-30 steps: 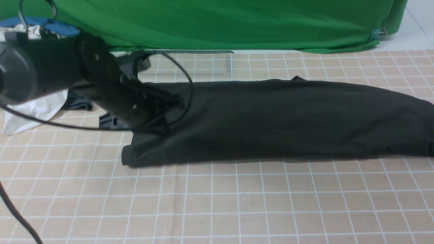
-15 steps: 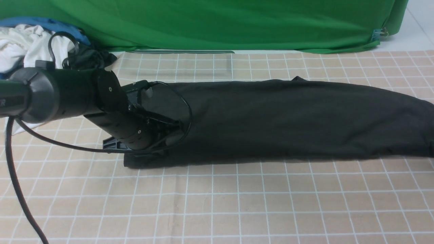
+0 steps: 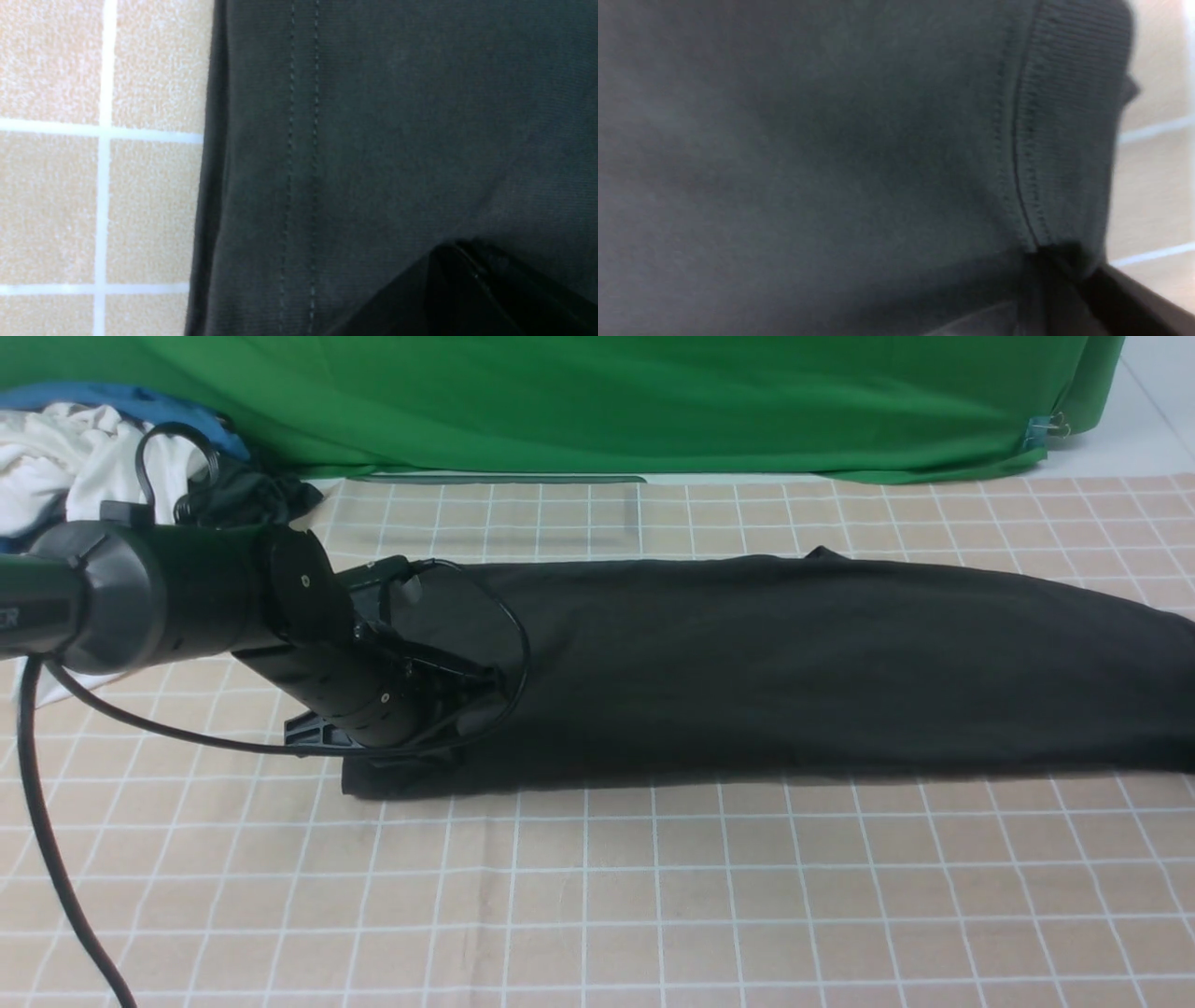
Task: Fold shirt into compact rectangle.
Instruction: 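Pull the folded dark garment lengthwise by its ends to straighten it flat on the table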
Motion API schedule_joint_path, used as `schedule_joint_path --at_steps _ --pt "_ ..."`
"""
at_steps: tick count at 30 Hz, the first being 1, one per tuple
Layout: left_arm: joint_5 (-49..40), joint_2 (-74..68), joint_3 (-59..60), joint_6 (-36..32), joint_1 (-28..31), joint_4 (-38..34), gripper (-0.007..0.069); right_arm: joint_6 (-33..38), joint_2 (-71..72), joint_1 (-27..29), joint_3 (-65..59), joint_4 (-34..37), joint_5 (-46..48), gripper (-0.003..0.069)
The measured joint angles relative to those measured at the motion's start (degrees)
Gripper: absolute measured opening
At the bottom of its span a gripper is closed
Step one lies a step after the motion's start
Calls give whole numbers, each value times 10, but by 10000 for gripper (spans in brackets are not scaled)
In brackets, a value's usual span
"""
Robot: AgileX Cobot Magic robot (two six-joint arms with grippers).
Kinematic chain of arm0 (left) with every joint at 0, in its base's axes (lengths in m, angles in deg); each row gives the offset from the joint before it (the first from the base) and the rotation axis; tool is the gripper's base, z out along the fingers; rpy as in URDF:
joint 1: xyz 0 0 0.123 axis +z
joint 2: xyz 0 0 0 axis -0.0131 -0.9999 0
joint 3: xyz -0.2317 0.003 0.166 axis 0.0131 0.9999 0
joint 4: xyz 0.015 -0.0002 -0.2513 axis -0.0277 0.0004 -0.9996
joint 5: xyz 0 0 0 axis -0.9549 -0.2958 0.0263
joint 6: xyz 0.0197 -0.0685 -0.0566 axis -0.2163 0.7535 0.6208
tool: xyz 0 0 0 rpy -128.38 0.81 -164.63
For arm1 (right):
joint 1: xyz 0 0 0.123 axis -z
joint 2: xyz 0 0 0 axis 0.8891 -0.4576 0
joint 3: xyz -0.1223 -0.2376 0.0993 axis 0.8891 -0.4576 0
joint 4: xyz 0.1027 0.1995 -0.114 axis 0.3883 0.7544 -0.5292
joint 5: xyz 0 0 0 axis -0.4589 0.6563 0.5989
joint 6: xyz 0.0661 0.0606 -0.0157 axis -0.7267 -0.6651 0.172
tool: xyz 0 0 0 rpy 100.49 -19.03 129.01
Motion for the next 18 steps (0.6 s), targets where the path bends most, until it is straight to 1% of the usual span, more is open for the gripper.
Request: schedule_joint_path --at_steps 4,8,10,11,12,13,16,18 --pt "0 -1 -1 0 0 1 13 0 5 14 31 -10 27 70" --pt "1 -1 -1 0 0 1 13 0 6 17 36 -26 56 71" --pt "1 -1 -1 0 0 1 13 0 6 18 36 -39 69 92" --pt "1 -1 -1 0 0 1 13 -1 6 18 36 -44 71 113" --pt "-3 -1 -3 0 0 1 13 -2 5 18 39 -53 72 150" --pt "-3 -1 -3 0 0 1 13 -3 5 18 40 -59 73 158" --pt "-27 -2 -16 0 0 6 13 -40 5 20 75 -91 83 340" --pt "-42 1 -22 0 0 10 13 -53 5 19 108 -96 95 435"
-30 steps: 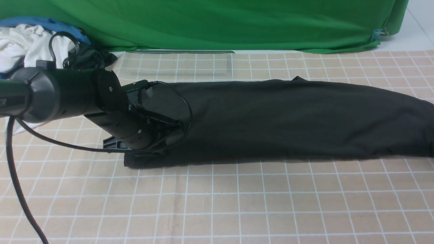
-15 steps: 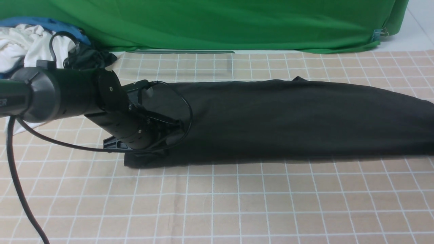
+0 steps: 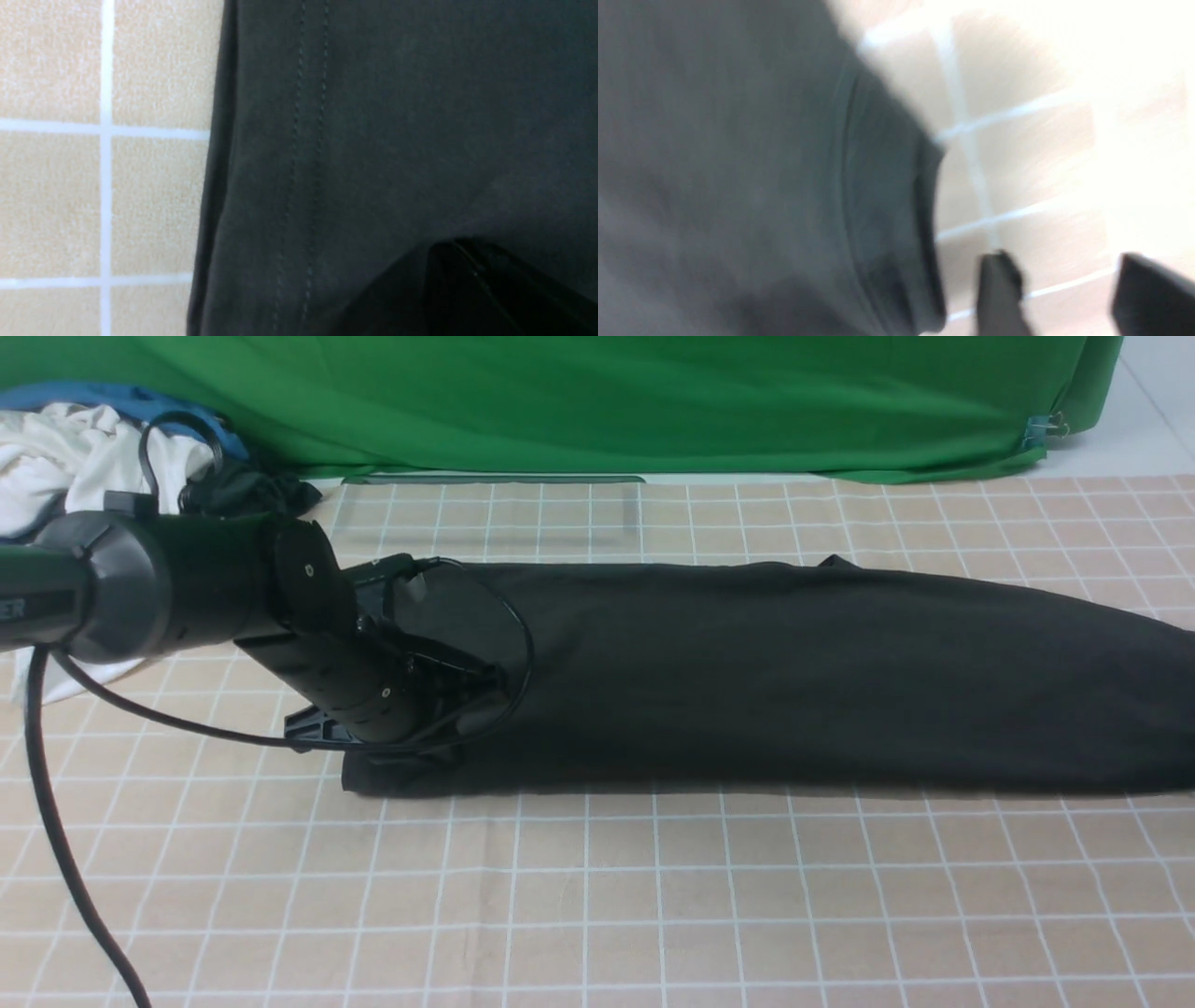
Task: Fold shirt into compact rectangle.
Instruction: 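Pull the folded dark garment lengthwise by its ends to straighten it flat on the table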
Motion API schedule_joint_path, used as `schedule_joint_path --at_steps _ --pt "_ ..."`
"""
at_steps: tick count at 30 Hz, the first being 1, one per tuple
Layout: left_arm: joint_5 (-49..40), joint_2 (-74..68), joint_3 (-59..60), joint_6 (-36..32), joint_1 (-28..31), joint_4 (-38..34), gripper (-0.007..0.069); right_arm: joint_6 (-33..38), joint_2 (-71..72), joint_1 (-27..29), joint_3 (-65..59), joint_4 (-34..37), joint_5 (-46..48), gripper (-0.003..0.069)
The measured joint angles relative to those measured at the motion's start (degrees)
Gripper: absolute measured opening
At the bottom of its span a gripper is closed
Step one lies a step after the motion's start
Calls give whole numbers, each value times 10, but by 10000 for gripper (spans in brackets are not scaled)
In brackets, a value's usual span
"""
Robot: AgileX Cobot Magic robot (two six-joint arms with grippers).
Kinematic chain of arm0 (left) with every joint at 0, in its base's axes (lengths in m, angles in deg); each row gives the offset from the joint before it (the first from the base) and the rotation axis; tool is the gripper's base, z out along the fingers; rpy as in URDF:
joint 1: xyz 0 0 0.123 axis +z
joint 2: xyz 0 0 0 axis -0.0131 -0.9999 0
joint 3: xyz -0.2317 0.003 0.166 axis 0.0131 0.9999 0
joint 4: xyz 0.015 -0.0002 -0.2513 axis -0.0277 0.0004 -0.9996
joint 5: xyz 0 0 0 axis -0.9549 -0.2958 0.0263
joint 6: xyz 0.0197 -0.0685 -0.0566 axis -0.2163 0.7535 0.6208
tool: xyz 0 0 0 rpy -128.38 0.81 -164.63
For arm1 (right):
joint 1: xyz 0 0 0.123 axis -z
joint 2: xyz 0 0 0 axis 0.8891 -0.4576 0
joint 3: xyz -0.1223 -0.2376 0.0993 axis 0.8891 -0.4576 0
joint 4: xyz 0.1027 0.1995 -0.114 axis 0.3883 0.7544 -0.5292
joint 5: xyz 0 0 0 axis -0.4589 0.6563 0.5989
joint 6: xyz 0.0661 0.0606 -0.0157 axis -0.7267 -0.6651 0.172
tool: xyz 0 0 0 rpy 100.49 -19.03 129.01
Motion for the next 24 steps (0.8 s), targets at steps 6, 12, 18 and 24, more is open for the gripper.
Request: schedule_joint_path --at_steps 6,12,18,24 --pt "-17 53 -4 24 0 23 13 6 0 -12 70 51 20 561" --pt "-44 107 -5 26 0 25 13 24 -27 -17 76 90 29 610" --pt "-86 132 -5 26 0 29 13 27 -84 -17 76 89 32 672" --pt "-97 147 -5 26 0 32 13 38 -122 -22 76 87 30 675"
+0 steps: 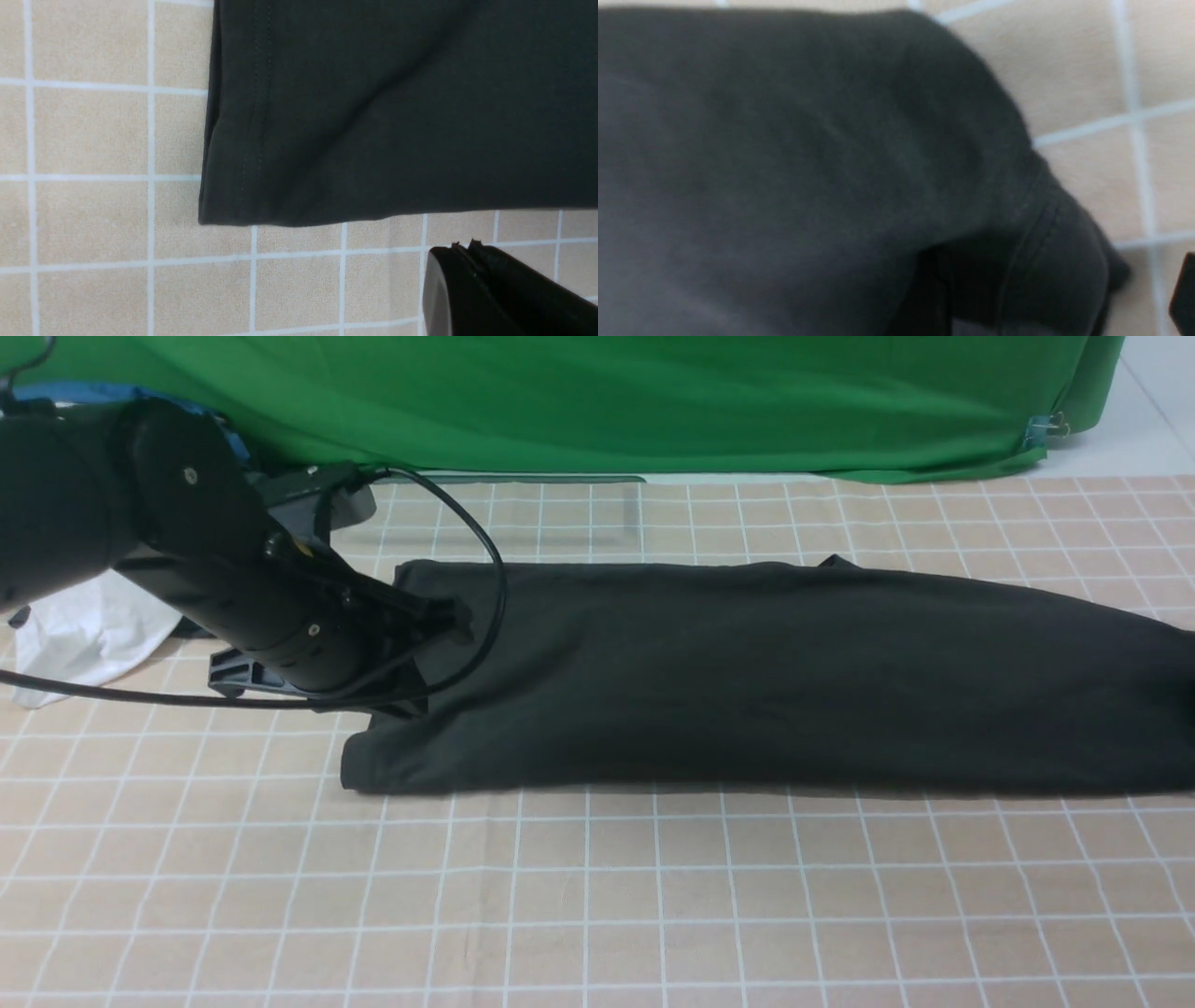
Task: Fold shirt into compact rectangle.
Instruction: 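Pull the folded dark garment lengthwise by its ends to straighten it flat on the table, then fold the right end of the dark garment over onto its left end with the right gripper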
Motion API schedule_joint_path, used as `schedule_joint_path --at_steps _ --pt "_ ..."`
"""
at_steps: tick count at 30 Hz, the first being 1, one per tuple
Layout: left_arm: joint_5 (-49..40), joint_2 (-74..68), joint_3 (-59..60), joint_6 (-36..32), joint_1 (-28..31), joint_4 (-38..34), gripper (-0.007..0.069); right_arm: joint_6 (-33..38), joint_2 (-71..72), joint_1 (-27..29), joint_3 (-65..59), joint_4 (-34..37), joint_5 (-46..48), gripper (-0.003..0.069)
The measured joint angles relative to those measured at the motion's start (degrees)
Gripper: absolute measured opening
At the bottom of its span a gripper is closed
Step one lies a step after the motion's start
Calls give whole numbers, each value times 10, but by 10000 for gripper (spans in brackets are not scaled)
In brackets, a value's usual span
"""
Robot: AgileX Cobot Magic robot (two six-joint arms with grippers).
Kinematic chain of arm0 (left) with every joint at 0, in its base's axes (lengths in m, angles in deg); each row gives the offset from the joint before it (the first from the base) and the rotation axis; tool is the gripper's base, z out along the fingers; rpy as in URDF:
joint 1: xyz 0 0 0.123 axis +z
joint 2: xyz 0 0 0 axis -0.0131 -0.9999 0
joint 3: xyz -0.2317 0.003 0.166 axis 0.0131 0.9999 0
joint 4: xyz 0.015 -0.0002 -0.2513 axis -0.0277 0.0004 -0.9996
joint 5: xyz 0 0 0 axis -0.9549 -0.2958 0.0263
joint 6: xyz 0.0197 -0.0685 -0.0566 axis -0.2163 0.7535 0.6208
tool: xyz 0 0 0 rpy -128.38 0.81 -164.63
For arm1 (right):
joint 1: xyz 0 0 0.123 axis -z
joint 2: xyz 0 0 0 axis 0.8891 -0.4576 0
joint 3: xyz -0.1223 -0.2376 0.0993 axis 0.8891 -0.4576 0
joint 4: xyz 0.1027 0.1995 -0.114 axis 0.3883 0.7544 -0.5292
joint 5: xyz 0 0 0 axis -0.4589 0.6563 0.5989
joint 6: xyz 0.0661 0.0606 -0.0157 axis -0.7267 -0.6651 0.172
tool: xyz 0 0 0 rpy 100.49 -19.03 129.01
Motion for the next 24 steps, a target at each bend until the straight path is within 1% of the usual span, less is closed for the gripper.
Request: schedule_joint_path --at_steps 2,5,6,7,8,9,10,11,12,18,24 --pt "0 6 0 0 0 1 13 0 -10 -1 1 -5 5 656" --pt "0 12 0 0 0 3 13 0 -14 -1 5 -9 6 571" --pt "0 13 0 0 0 3 13 0 -14 -1 5 -9 6 562" --pt "0 15 0 0 0 3 13 1 -15 -1 6 -8 5 475" --pt "0 15 0 0 0 3 13 3 -15 -1 6 -8 5 447" --pt "-1 18 0 0 0 3 13 19 -15 -1 7 0 8 305" --pt "-1 20 0 0 0 4 13 29 -15 -2 7 8 12 189" --pt "-1 21 0 0 0 4 13 31 -15 -2 7 7 13 175" --pt "-1 24 0 0 0 4 13 39 -14 -3 9 4 15 125" --pt "-10 44 0 0 0 6 13 23 10 5 21 -44 33 126" --pt "-14 71 0 0 0 14 13 17 63 10 73 -54 35 126"
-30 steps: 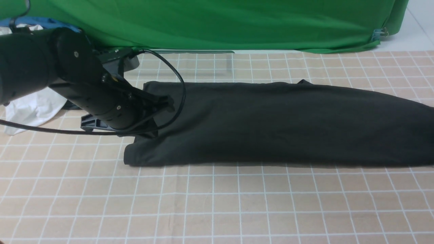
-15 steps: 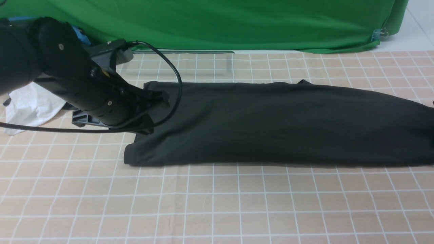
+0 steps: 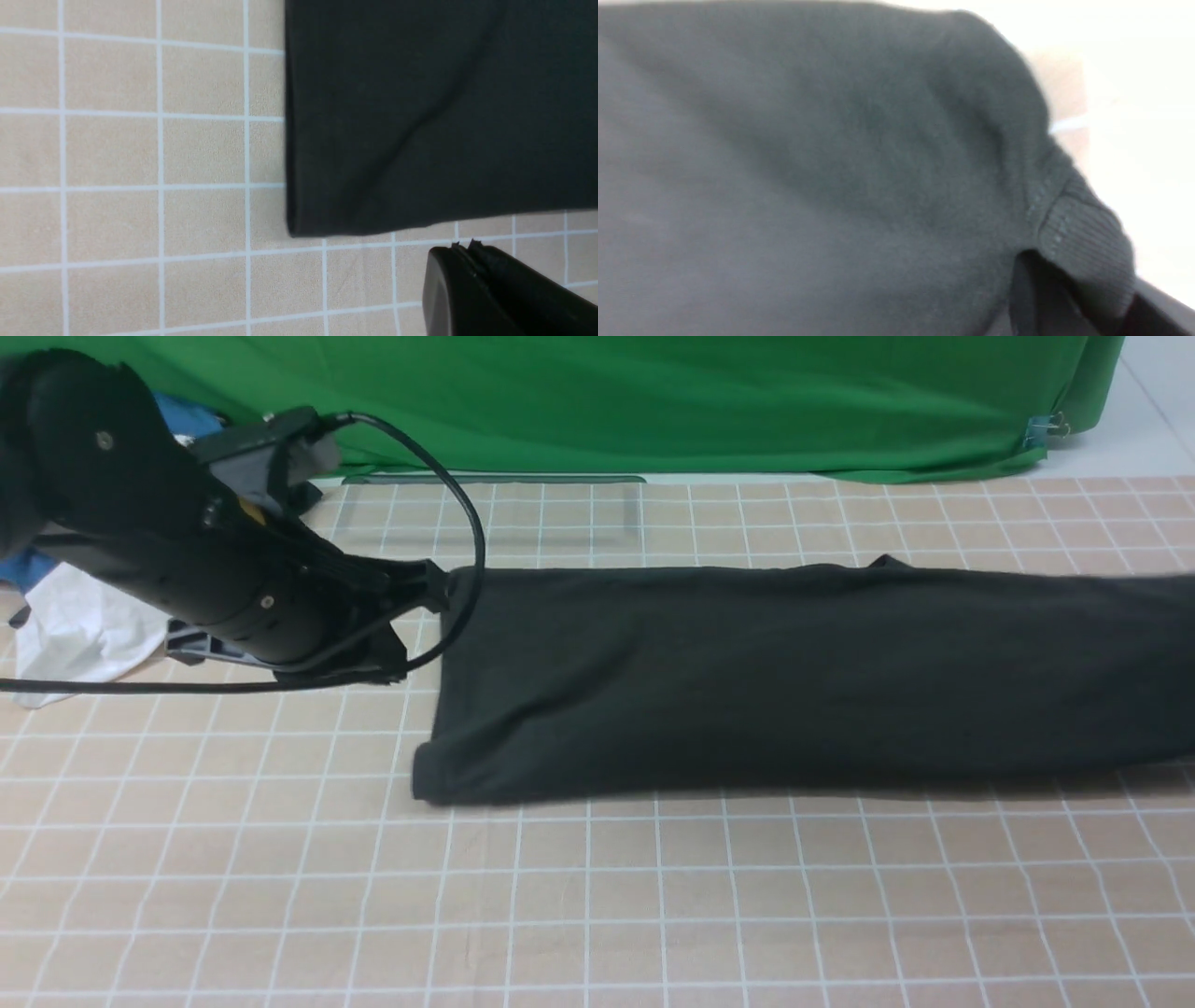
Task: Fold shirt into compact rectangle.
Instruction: 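Fold the right end of the dark garment over onto its left end with the right gripper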
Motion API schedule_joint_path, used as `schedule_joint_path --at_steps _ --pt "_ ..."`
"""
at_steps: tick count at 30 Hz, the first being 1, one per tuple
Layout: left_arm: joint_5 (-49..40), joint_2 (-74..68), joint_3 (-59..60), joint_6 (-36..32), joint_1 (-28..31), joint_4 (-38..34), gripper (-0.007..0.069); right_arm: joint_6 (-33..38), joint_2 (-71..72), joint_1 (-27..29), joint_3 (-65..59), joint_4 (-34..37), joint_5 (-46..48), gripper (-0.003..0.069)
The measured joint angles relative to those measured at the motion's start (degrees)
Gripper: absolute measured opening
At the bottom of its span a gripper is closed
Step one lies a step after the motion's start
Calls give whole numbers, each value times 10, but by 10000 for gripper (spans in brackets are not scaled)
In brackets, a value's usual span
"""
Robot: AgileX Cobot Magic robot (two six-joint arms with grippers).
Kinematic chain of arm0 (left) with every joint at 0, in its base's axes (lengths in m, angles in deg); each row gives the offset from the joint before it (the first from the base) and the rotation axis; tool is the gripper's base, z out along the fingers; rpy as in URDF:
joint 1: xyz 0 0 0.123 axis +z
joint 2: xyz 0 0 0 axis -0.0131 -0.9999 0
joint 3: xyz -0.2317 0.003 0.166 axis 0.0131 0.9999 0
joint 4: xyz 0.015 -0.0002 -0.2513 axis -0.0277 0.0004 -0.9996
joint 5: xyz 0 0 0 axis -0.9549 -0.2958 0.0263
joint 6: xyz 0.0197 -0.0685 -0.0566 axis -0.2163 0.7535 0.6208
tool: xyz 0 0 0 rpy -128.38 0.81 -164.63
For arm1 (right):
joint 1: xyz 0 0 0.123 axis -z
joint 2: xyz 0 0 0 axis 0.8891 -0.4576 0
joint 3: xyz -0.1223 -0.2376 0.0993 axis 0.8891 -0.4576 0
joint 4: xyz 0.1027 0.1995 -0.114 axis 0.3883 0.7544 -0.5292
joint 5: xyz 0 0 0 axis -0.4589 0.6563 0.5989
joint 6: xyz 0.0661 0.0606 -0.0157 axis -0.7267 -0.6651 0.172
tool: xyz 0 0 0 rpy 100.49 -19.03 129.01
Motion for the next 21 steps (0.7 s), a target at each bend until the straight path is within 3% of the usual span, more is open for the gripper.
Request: schedule_joint_path --at_steps 7,14,21 --pt "0 28 0 0 0 5 13 -2 70 -82 45 50 0 126" --pt "-8 30 0 0 0 -12 13 -37 93 -253 82 85 -5 126" --pt "-12 30 0 0 0 -33 13 -80 76 -400 87 113 -69 126"
